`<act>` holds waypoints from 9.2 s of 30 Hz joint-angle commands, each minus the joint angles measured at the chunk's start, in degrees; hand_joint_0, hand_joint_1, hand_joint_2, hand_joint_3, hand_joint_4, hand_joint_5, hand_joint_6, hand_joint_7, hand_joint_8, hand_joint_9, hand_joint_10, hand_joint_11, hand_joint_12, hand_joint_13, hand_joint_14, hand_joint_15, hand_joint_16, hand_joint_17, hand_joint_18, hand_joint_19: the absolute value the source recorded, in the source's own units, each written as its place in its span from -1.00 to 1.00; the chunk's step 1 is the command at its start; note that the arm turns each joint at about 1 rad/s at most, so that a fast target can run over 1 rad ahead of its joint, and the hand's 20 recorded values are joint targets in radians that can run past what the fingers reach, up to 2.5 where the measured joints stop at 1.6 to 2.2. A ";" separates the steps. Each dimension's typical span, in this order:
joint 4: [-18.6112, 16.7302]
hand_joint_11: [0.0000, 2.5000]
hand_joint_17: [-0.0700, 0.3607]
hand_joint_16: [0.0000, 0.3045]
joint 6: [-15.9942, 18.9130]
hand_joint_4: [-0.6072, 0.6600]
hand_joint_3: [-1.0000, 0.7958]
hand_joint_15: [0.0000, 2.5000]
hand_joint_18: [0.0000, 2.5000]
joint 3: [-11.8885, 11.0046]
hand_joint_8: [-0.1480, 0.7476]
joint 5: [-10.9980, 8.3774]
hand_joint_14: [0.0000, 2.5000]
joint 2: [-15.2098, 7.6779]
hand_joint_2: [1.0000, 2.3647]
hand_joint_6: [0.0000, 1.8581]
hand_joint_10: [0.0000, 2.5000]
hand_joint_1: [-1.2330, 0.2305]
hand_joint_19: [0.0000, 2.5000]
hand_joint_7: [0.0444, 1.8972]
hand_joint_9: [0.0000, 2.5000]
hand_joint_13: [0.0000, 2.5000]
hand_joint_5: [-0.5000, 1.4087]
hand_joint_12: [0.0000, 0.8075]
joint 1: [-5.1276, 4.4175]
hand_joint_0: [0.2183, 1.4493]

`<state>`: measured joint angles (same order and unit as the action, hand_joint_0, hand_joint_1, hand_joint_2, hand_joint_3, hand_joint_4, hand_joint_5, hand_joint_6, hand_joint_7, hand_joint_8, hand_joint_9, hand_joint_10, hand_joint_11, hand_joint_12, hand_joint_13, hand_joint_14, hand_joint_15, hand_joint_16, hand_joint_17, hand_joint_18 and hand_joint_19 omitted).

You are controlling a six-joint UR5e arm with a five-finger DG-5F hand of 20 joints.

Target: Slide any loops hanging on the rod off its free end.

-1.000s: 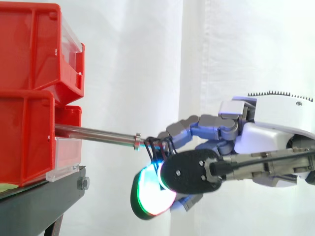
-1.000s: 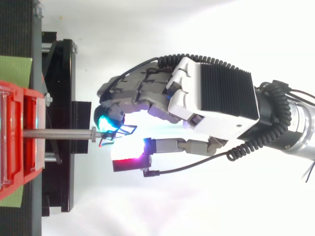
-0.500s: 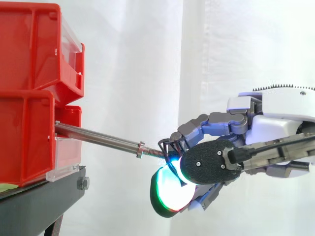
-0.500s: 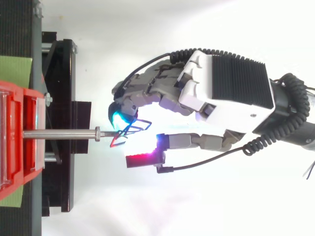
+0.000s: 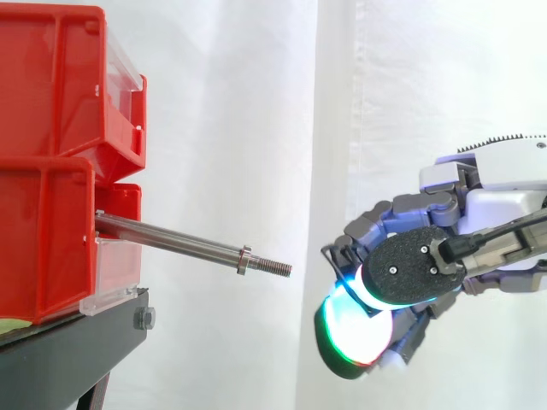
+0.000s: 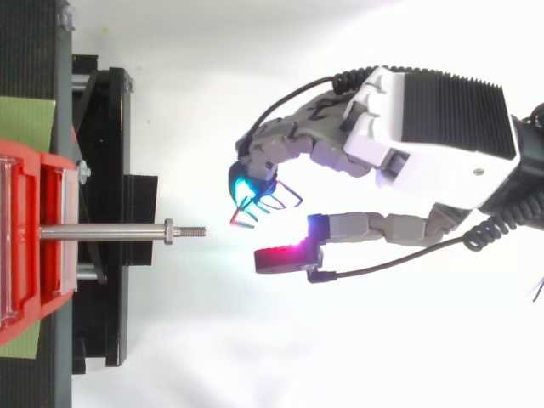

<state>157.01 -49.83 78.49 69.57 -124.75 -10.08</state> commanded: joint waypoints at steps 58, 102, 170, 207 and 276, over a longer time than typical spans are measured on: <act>18.33 -0.70 -0.10 -0.64 18.19 0.42 -0.44 -0.89 -0.33 -5.98 0.14 -1.64 -1.00 1.62 -1.00 -0.05 -0.99 -0.15 -0.71 0.06 -0.35 -0.37 -0.67 -0.08 1.11 -0.31; 18.24 -0.71 -0.07 -0.62 18.10 0.36 -0.19 -0.86 -0.33 -5.98 0.13 -1.64 -1.00 1.62 -0.98 -0.06 -0.99 0.10 -0.65 0.22 -0.33 -0.38 -0.64 -0.06 1.11 -0.37; 18.24 -0.67 -0.04 -0.60 18.10 0.37 -0.07 -0.86 -0.30 -5.98 0.19 -1.55 -1.00 1.62 -0.97 -0.08 -0.99 -0.04 -0.67 0.14 -0.32 -0.36 -0.66 -0.02 1.11 -0.38; 19.39 -0.60 -0.08 -0.63 13.53 0.25 -0.02 -0.87 -0.31 -5.98 0.14 0.30 -1.00 3.55 -0.97 -0.06 -0.99 -0.25 -0.68 0.13 -0.23 -0.35 -0.67 -0.06 0.76 -0.33; 13.06 -0.65 -0.09 -0.63 -5.89 0.36 -0.15 -0.90 -0.37 -0.44 0.43 -1.46 -1.00 5.22 -0.97 -0.06 -0.99 -0.18 -0.74 0.04 0.11 -0.27 -0.70 -0.06 0.67 -0.29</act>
<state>170.03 -54.27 78.02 67.47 -119.54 -9.19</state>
